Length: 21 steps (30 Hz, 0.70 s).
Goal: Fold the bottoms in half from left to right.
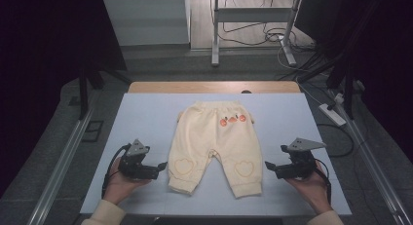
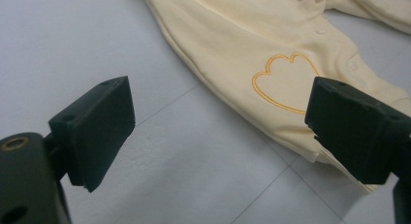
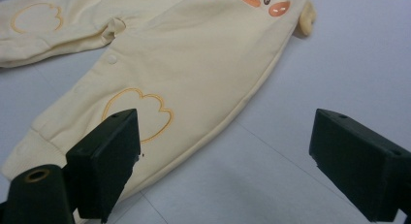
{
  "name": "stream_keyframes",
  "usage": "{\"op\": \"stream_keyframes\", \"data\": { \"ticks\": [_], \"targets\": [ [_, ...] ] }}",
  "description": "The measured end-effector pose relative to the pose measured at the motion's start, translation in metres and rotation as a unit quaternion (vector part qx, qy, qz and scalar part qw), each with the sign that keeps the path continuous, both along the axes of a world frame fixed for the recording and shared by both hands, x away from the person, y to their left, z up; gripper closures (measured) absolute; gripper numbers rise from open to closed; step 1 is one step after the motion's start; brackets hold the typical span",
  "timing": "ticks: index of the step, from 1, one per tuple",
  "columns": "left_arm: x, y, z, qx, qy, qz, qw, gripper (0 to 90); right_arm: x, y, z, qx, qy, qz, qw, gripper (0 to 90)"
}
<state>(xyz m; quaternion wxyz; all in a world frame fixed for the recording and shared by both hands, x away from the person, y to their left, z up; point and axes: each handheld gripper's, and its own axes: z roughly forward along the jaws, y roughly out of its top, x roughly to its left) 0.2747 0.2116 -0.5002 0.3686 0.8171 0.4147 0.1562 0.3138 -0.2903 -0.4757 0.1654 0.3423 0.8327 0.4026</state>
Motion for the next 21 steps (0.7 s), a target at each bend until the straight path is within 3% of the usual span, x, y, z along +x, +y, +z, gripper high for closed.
{"op": "stream_keyframes", "data": {
  "ticks": [15, 21],
  "targets": [
    [-0.0023, 0.0013, 0.0009, 0.000, -0.006, -0.001, 1.0000, 11.1, -0.0001, 0.0023, -0.0030, -0.003, 0.008, 0.006, 0.9999, 11.5],
    [-0.0017, 0.0014, -0.0003, 0.006, -0.004, 0.000, 1.0000, 11.2, -0.0013, 0.0050, -0.0017, 0.007, 0.009, 0.012, 0.9999, 11.6]
  ]
}}
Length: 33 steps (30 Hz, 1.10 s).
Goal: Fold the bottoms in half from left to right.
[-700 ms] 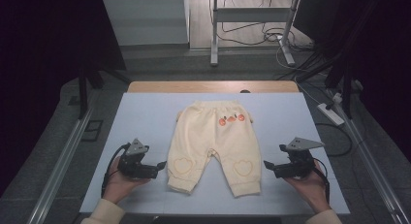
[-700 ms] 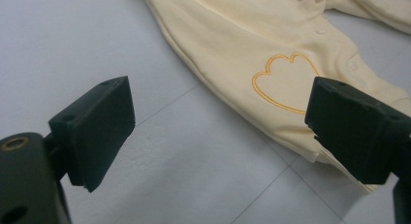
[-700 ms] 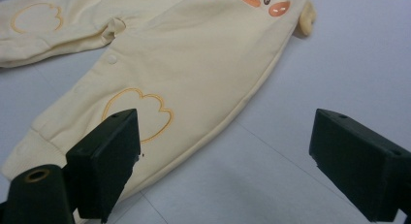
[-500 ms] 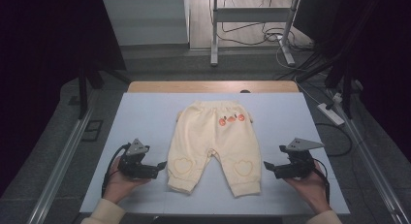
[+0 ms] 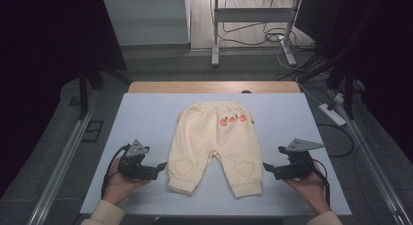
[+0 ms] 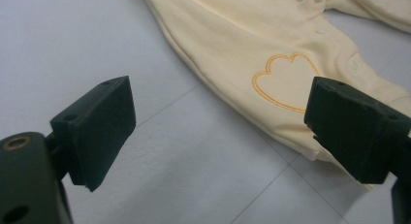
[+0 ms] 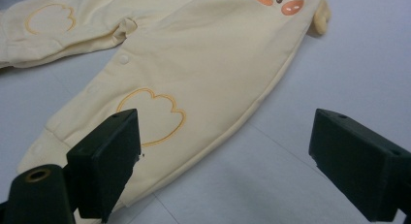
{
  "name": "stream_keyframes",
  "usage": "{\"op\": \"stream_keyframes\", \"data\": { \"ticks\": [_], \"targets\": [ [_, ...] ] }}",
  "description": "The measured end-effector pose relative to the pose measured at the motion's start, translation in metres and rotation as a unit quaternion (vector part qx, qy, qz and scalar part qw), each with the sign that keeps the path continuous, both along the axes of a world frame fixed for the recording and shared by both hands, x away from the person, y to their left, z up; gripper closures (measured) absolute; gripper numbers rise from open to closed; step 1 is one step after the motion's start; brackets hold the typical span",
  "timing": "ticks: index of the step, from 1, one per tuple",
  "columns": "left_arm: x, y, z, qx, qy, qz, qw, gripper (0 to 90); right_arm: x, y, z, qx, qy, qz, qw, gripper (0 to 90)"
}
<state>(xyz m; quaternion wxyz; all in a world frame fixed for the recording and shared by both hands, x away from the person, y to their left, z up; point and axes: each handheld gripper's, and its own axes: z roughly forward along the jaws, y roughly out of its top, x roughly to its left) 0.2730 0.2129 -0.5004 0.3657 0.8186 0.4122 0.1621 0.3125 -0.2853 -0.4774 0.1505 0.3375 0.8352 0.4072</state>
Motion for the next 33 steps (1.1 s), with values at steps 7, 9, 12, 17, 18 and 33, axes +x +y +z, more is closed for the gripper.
{"op": "stream_keyframes", "data": {
  "ticks": [7, 9, 12, 17, 18, 33],
  "targets": [
    [0.000, 0.000, -0.001, 0.003, -0.003, 0.000, 1.0000, 11.6, -0.001, 0.003, 0.000, 0.007, 0.006, 0.002, 1.0000, 11.7],
    [0.000, 0.000, -0.001, 0.002, -0.003, -0.004, 1.0000, 11.6, 0.000, 0.005, 0.001, 0.014, 0.014, 0.009, 0.9998, 11.7],
    [0.001, 0.000, -0.001, -0.003, -0.004, -0.005, 1.0000, 11.6, -0.002, 0.010, 0.005, 0.025, 0.011, 0.012, 0.9995, 11.7],
    [0.001, 0.000, 0.000, -0.004, -0.008, -0.006, 0.9999, 11.6, -0.004, 0.019, 0.007, 0.020, 0.005, 0.019, 0.9996, 11.7],
    [0.001, 0.000, -0.001, -0.003, -0.007, -0.006, 0.9999, 11.6, -0.005, 0.020, 0.007, 0.019, 0.006, 0.020, 0.9996, 11.7],
    [0.001, 0.000, 0.000, -0.013, -0.005, -0.010, 0.9999, 11.1, -0.002, 0.046, 0.005, 0.016, 0.011, 0.041, 0.9990, 13.4]
  ]
}}
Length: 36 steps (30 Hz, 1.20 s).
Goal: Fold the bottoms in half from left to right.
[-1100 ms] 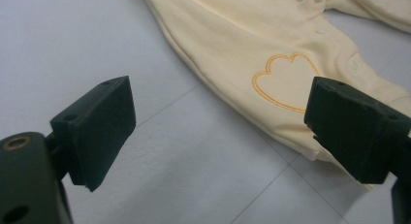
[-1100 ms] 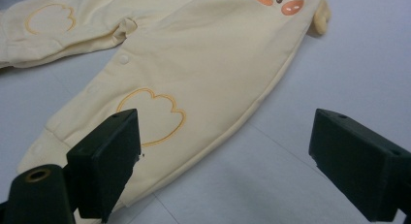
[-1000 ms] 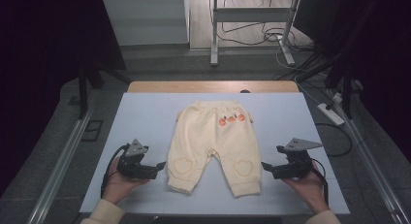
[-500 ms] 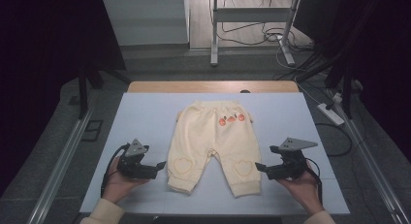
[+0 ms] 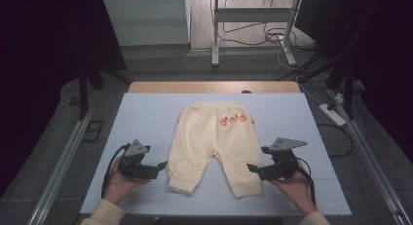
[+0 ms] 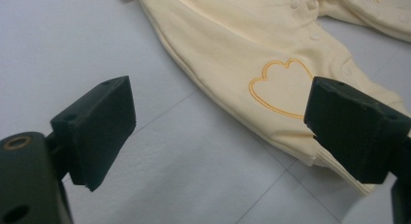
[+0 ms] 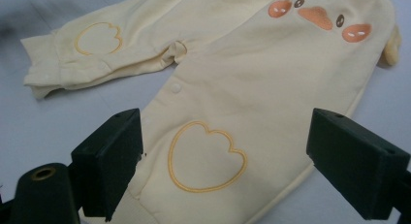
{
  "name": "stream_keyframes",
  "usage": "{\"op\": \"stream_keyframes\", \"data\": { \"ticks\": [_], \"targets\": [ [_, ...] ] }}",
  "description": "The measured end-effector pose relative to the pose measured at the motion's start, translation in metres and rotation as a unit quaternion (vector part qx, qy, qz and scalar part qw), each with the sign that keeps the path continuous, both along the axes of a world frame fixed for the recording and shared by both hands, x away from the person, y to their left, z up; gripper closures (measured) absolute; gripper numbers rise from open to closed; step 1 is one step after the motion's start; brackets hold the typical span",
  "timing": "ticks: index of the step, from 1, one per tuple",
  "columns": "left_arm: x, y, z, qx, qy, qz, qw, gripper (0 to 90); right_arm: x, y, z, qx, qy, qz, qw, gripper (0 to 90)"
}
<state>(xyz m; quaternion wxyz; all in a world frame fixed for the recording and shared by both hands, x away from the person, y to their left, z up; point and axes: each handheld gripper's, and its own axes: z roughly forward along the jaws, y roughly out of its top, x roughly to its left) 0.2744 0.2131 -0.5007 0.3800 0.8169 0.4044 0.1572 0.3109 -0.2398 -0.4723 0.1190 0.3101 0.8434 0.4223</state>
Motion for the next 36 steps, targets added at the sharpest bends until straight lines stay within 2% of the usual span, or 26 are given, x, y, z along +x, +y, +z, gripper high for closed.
{"op": "stream_keyframes", "data": {
  "ticks": [6, 10, 21, 36],
  "targets": [
    [-0.001, 0.001, 0.001, 0.003, -0.005, 0.004, 1.0000, 11.1, 0.000, 0.011, -0.002, -0.011, -0.001, 0.005, 0.9999, 13.4],
    [-0.001, 0.001, 0.002, -0.001, -0.007, 0.006, 1.0000, 11.2, 0.000, 0.021, -0.002, -0.008, -0.001, 0.015, 0.9999, 13.6],
    [-0.001, 0.002, 0.001, -0.002, -0.005, 0.001, 1.0000, 11.3, 0.003, 0.059, -0.007, -0.019, 0.002, 0.055, 0.9983, 14.2],
    [-0.001, 0.002, 0.002, -0.002, -0.007, 0.002, 1.0000, 12.5, -0.001, 0.085, -0.013, -0.025, 0.008, 0.088, 0.9958, 14.4]
  ]
}}
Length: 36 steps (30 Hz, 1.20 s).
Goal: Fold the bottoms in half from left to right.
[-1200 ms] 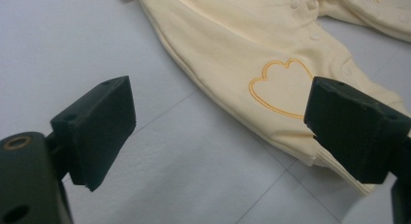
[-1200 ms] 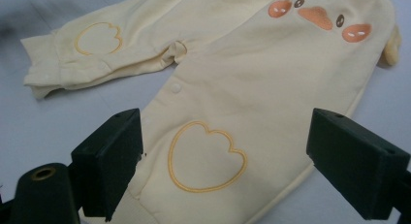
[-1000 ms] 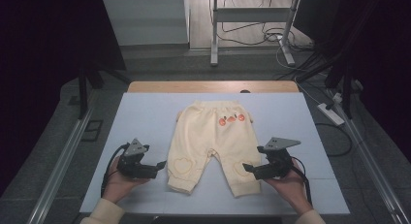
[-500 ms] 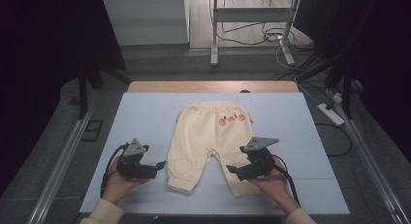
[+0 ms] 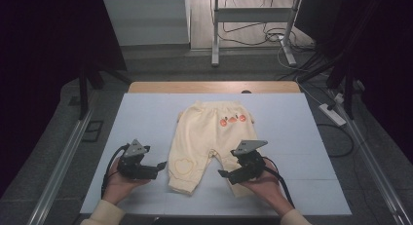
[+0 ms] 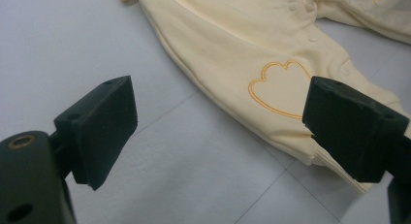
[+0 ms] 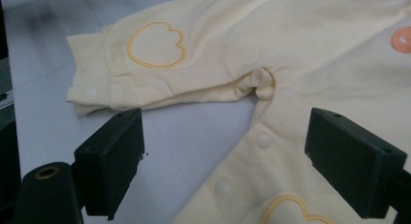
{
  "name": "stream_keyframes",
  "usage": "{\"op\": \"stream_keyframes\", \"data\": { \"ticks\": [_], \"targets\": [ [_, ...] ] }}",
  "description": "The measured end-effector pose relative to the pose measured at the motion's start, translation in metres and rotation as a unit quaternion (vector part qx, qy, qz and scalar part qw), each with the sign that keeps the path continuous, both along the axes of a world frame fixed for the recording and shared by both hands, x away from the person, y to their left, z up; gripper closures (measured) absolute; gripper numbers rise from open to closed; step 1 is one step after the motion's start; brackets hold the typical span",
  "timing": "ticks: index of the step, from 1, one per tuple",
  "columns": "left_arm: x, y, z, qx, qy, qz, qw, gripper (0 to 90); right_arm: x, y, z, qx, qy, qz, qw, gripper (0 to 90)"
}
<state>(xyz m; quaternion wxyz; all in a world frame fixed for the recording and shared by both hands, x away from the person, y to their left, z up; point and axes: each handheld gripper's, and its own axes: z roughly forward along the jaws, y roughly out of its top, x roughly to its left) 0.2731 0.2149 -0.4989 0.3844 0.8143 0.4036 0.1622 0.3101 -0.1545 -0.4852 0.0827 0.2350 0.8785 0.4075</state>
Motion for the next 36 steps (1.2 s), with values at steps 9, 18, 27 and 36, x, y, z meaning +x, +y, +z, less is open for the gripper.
{"op": "stream_keyframes", "data": {
  "ticks": [9, 18, 27, 36],
  "targets": [
    [0.000, -0.001, -0.001, 0.003, -0.001, -0.002, 1.0000, 12.4, 0.001, 0.018, -0.002, 0.001, 0.003, 0.014, 0.9999, 14.6],
    [0.001, -0.002, -0.001, 0.006, -0.003, -0.002, 1.0000, 12.7, -0.003, 0.032, -0.006, -0.004, 0.008, 0.026, 0.9996, 14.6],
    [0.001, -0.003, -0.001, 0.008, -0.004, -0.004, 1.0000, 12.5, -0.004, 0.050, -0.007, 0.003, 0.013, 0.038, 0.9992, 14.6],
    [0.001, -0.003, -0.001, 0.006, -0.003, -0.004, 1.0000, 12.6, -0.006, 0.075, -0.013, -0.007, 0.017, 0.064, 0.9978, 14.6]
  ]
}}
